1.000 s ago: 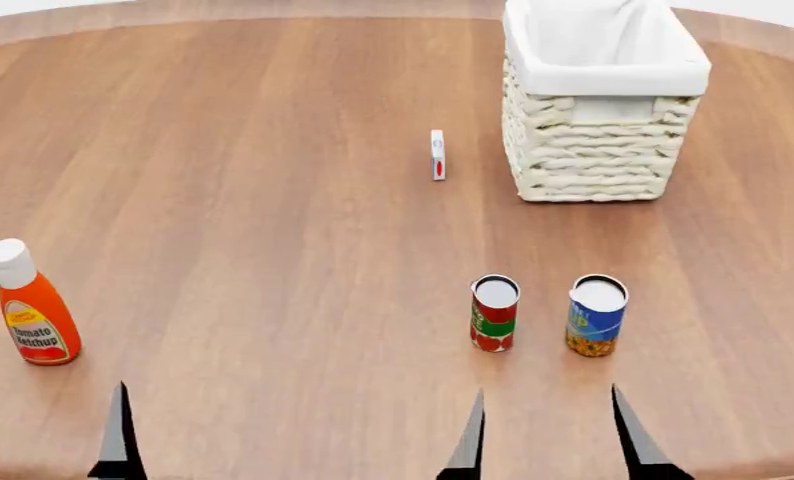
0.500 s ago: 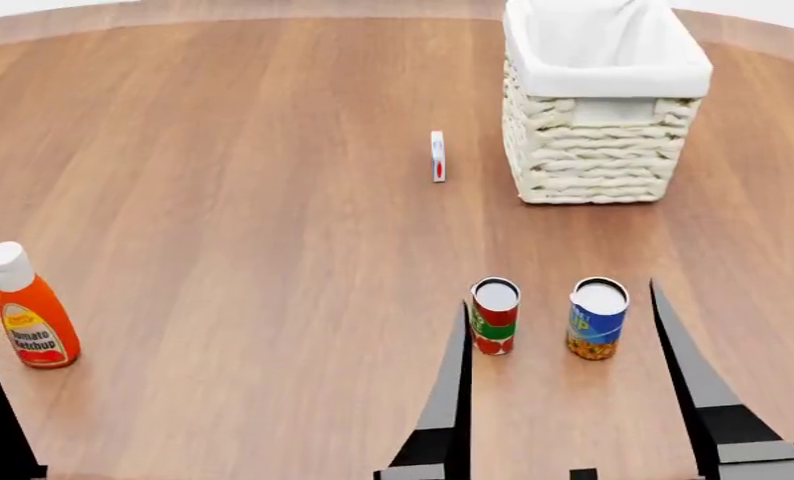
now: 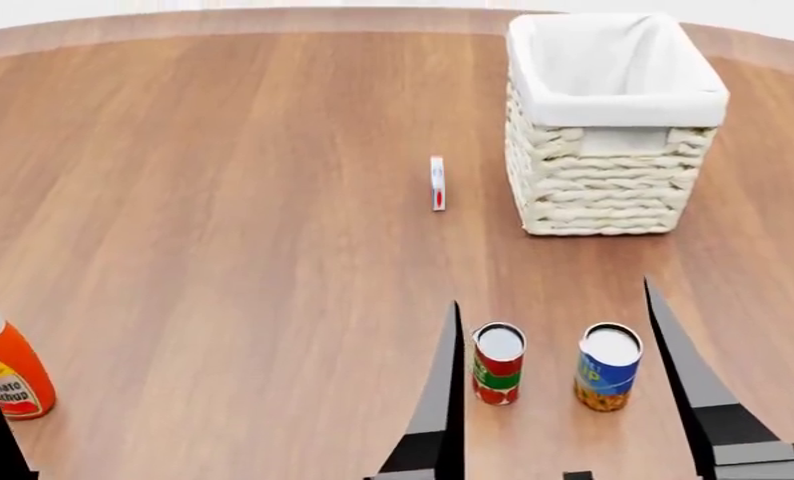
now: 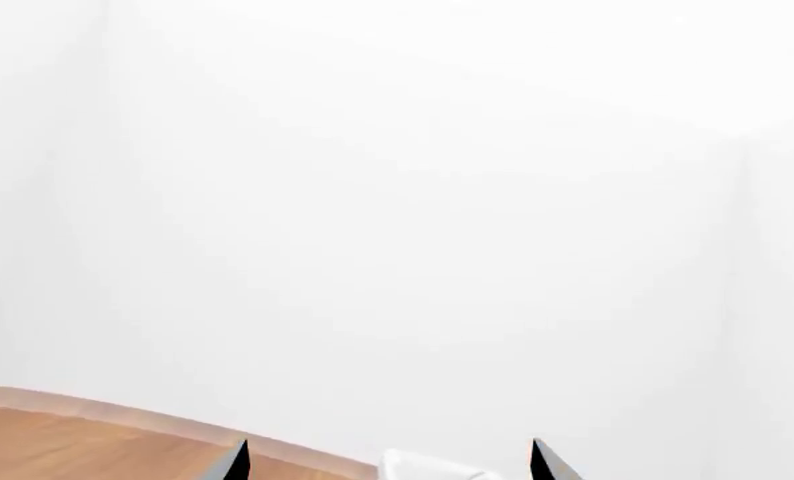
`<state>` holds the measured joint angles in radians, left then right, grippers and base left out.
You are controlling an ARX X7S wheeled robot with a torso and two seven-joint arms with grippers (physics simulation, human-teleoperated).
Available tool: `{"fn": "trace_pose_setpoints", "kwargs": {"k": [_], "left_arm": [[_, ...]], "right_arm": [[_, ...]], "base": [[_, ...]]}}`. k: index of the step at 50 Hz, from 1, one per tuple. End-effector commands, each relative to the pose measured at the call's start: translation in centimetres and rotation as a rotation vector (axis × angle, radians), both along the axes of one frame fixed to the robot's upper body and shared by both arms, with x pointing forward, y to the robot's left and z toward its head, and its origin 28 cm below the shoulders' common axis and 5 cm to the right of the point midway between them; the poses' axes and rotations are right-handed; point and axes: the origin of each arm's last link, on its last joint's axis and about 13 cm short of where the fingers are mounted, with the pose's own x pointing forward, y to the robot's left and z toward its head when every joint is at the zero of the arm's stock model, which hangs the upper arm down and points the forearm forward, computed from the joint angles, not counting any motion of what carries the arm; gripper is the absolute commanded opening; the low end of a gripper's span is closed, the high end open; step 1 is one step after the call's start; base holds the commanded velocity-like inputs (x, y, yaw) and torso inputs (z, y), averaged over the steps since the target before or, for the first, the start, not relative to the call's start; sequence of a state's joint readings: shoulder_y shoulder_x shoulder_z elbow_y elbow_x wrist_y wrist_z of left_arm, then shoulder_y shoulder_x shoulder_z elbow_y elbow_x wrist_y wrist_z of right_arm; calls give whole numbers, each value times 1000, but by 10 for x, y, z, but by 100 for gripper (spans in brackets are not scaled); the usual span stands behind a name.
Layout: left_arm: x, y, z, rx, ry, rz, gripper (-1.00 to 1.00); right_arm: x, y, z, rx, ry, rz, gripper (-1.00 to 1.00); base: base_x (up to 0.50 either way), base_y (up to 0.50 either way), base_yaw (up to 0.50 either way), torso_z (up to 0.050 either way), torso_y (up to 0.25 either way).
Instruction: Pick up the alphabet soup and the cream cheese box, and put them in the basket.
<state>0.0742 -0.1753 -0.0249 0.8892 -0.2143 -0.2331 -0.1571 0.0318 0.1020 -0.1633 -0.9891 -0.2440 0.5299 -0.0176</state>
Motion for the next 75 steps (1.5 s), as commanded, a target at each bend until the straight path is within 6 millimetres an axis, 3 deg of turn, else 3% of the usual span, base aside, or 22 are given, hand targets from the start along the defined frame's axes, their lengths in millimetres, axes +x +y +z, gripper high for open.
{"fn": "trace_pose_setpoints", "kwargs": {"k": [1,75], "left_arm": [[0,1,-1,-2,3,2,100],[2,1,-4,0,16,-10,100]], "right_arm": [[0,1,-2,-5,3,2,100],[1,1,0,-5,-1,4,100]], "base": [[215,0,0,0,0],[228,0,0,0,0]]}}
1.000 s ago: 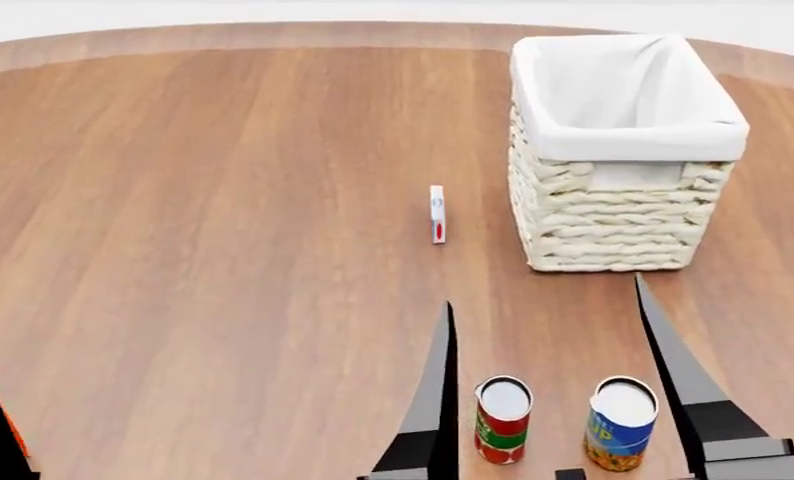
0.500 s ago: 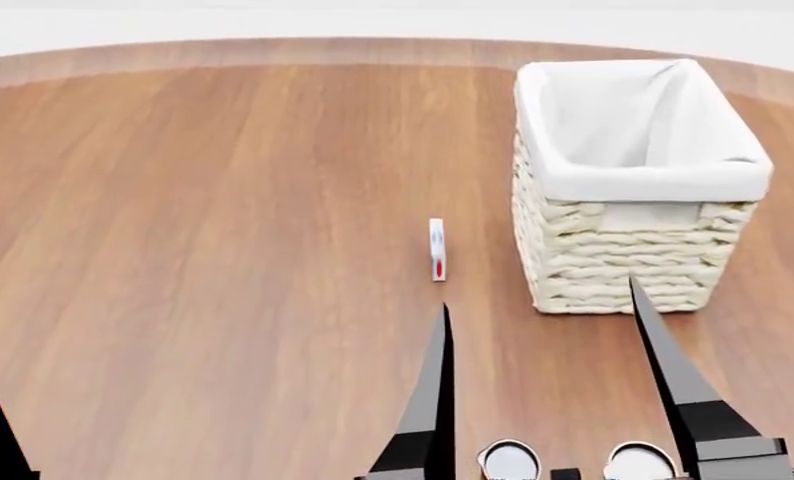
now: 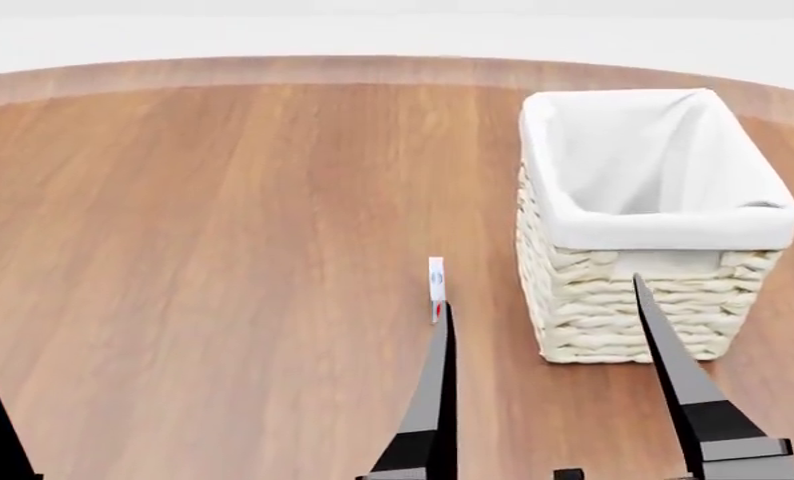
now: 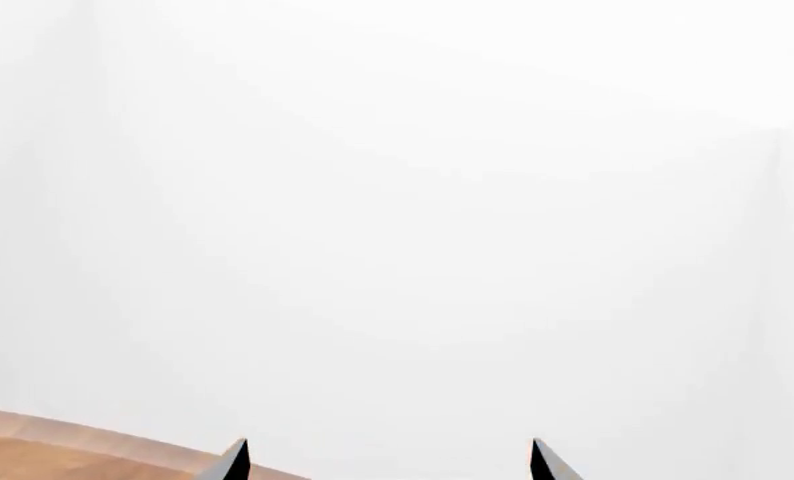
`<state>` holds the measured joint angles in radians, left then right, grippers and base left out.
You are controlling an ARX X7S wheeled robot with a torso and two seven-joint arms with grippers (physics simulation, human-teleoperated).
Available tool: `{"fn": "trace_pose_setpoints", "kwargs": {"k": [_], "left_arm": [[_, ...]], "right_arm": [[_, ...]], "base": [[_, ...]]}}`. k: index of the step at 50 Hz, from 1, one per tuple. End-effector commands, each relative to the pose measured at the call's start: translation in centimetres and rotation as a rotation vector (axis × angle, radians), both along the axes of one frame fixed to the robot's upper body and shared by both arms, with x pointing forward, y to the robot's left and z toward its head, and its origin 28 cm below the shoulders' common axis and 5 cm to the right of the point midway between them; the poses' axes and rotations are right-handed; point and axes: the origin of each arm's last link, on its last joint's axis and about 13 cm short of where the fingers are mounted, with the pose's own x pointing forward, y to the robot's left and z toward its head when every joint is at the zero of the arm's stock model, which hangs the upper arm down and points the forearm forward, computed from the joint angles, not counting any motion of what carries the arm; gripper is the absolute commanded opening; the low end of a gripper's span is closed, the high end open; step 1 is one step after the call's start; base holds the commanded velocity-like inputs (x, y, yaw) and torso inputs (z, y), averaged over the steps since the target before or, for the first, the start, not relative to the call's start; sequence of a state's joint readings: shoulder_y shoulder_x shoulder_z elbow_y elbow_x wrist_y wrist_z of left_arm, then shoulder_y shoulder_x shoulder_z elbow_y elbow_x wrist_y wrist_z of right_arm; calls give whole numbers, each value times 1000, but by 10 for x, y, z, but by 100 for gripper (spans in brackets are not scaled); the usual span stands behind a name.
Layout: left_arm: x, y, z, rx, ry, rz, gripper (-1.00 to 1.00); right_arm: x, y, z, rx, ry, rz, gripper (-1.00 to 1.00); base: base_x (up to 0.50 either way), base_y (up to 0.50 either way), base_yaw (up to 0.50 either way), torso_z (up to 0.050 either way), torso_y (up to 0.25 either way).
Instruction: Pick up the alphabet soup and the cream cheese box, and put them in the basket.
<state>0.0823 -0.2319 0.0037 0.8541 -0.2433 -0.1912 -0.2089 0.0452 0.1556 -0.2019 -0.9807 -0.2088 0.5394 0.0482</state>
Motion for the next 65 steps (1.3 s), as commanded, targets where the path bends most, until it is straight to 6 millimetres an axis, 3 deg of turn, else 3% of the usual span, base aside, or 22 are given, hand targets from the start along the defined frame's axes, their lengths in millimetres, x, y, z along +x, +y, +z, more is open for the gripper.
{"fn": "trace_pose_setpoints", "kwargs": {"k": [1,65], "left_arm": [[0,0,1,2,1,-7,100],[0,1,-1,4,-2,3,100]], "right_arm": [[-1,-1,1,2,-3,-3,100],[0,-1,-1,3,7,-3,100]], "base": [[238,0,0,0,0],[237,0,0,0,0]]}}
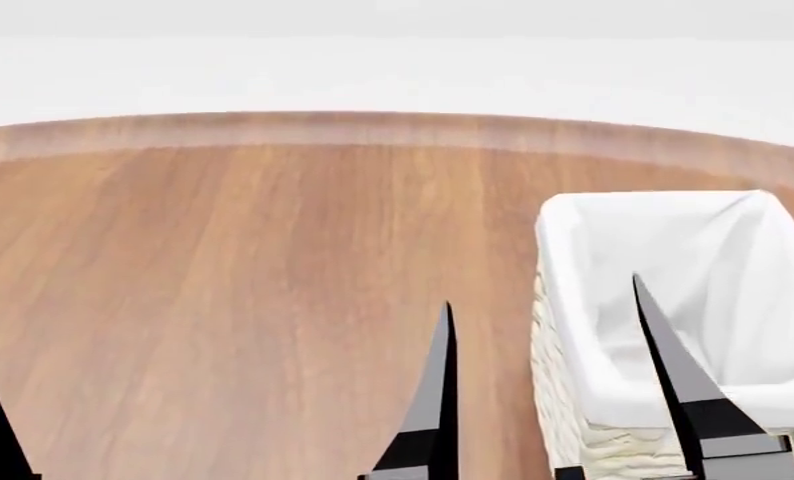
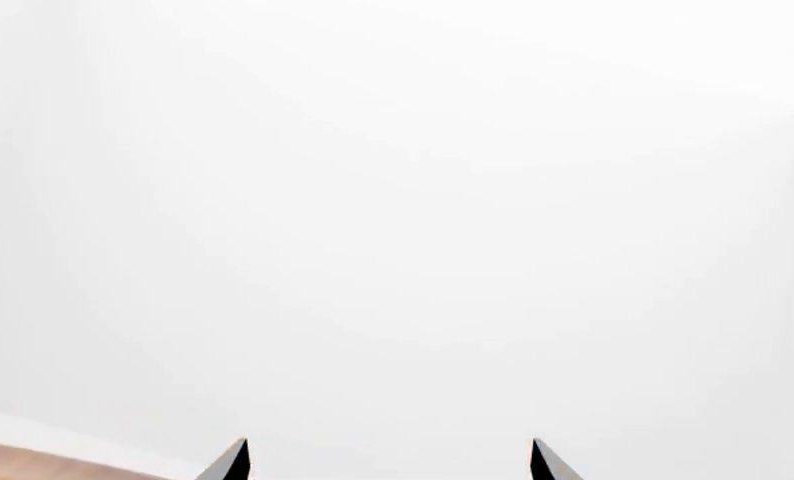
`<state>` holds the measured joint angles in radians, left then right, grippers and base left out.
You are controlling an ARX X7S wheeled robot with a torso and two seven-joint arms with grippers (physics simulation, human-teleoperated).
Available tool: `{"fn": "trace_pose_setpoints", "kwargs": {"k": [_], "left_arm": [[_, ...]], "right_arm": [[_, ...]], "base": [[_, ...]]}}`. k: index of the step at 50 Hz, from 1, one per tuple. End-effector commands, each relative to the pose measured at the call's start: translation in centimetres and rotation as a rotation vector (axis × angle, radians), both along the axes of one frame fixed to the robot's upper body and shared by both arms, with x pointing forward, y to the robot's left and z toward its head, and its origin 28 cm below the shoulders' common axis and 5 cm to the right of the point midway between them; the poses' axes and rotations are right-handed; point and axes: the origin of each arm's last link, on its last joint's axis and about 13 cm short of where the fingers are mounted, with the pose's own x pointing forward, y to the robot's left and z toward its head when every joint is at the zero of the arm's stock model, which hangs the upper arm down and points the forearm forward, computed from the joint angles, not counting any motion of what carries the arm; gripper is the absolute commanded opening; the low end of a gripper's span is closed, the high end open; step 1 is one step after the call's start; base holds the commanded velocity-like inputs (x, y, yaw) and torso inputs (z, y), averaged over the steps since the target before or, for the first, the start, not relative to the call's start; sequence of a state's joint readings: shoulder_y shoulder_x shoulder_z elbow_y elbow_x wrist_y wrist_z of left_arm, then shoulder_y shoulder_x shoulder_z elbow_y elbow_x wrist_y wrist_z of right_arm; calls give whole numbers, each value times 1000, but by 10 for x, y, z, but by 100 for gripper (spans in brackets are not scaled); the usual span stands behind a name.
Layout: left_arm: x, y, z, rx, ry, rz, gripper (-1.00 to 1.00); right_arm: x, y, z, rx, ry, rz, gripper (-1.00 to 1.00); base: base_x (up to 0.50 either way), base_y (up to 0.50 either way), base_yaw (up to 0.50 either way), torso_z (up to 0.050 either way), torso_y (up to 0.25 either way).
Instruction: Pick up the alphabet soup and the cream cheese box, and put them in the basket.
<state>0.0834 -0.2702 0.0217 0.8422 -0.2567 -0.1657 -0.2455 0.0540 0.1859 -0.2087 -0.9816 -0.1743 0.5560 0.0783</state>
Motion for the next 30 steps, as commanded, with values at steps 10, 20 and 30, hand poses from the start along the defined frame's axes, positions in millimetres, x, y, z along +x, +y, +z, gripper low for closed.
{"fn": "trace_pose_setpoints", "kwargs": {"k": [10,20,30], "left_arm": [[1,-1,-2,18,11,8,100],[0,-2,-2,24,13,8,100],[-1,-2,-1,23,12,8,100]], "right_arm": [[-1,-1,-1,24,-6,1,100],[-2,-1,-2,25,-5,4,100],[-3,-1,-1,29,-8,6,100]], "base": [[65,0,0,0,1],[0,0,0,0,-161],[0,0,0,0,-171]]}}
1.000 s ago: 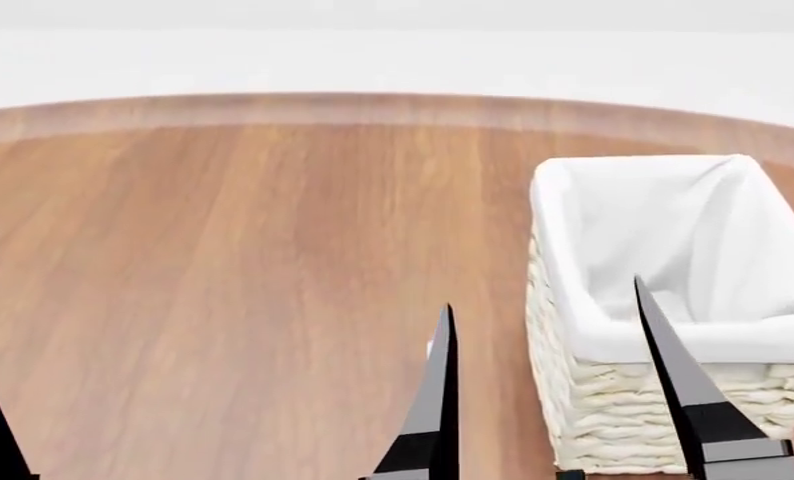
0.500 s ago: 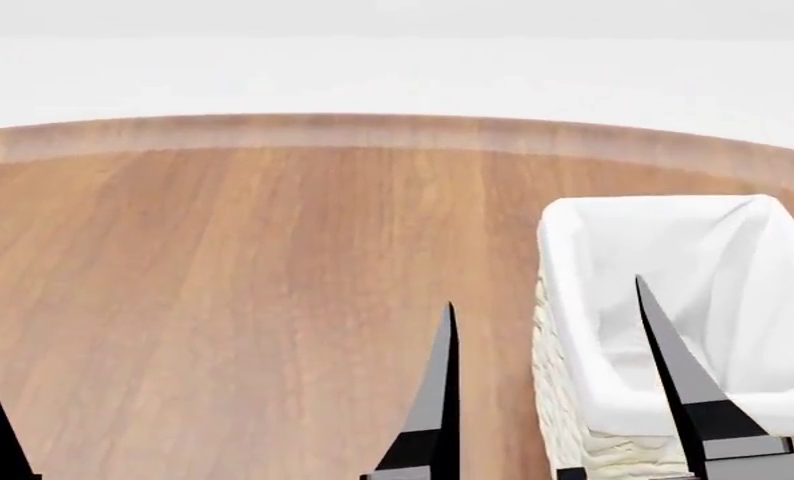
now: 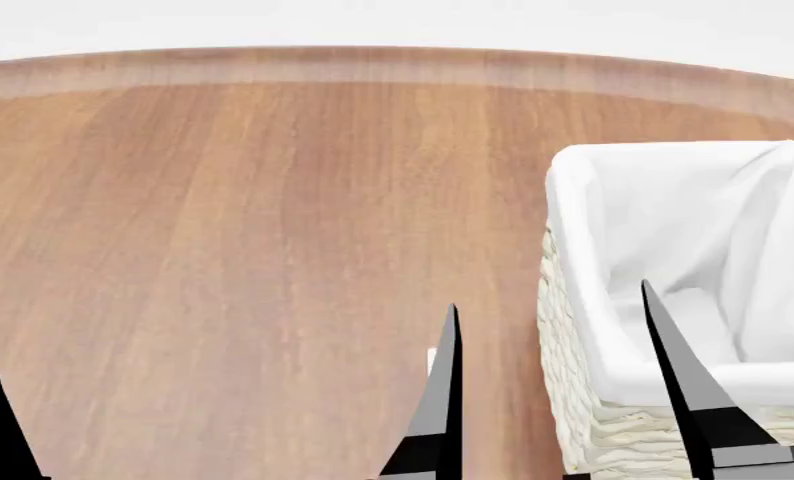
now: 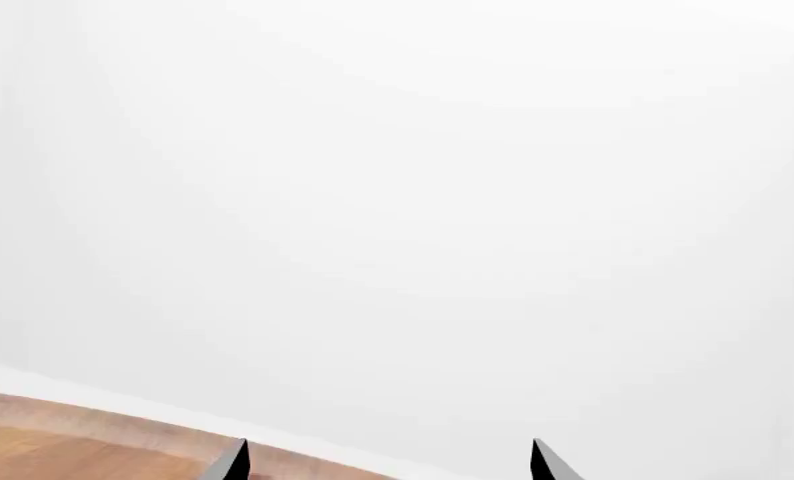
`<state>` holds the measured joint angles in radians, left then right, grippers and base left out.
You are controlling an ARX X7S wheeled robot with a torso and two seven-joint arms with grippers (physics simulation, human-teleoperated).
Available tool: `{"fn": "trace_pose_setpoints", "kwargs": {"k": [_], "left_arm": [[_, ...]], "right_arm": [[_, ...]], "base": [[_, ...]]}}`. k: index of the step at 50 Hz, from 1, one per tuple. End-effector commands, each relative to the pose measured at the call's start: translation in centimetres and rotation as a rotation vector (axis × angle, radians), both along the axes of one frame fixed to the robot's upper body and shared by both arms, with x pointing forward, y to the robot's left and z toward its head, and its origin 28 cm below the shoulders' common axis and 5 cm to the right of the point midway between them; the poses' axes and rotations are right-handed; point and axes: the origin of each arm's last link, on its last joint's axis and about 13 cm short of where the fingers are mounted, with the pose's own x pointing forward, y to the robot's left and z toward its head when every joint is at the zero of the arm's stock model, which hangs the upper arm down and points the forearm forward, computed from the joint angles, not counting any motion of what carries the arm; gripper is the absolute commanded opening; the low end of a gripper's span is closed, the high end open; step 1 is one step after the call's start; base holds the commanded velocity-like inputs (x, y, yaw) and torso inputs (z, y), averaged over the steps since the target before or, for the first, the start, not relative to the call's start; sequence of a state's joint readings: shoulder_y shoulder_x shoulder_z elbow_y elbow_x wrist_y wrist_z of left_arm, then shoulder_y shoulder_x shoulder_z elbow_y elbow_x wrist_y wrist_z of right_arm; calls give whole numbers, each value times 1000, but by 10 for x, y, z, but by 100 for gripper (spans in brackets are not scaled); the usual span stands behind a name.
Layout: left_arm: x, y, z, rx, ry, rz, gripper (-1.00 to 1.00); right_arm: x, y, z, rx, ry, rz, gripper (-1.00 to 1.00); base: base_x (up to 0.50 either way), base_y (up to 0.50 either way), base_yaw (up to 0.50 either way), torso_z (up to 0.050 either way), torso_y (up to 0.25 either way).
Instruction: Pick up the alphabet soup and the cream cheese box, and put them in the basket.
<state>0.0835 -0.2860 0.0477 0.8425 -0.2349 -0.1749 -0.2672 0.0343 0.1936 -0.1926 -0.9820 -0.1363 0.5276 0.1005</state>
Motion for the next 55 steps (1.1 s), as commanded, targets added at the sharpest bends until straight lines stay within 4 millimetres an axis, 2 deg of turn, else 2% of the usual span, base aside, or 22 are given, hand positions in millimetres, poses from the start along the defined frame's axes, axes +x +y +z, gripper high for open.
{"fn": "trace_pose_setpoints", "kwargs": {"k": [1,29,30,36,39,42,55], "left_arm": [[-1,-1,0,4,0,0,100],[1,-1,-1,8,6,3,100],[1,-1,-1,9,6,4,100],[0,-1,-1,10,5,5,100],[1,-1,-1,11,6,5,100],[1,-1,-2,11,7,5,100],[1,0,-3,10,5,7,100]], "right_arm": [[-1,-1,0,6,-2,2,100],[2,-1,-3,7,5,4,100],[1,-1,-8,8,4,4,100],[1,-1,-3,9,4,8,100],[2,-1,-9,9,5,6,100],[2,-1,-3,10,6,7,100],[3,0,-4,8,9,6,100]], "base": [[0,0,0,0,-172],[0,0,0,0,-170],[0,0,0,0,-174],[0,0,0,0,-171],[0,0,0,0,-170],[0,0,0,0,-171],[0,0,0,0,-169]]}}
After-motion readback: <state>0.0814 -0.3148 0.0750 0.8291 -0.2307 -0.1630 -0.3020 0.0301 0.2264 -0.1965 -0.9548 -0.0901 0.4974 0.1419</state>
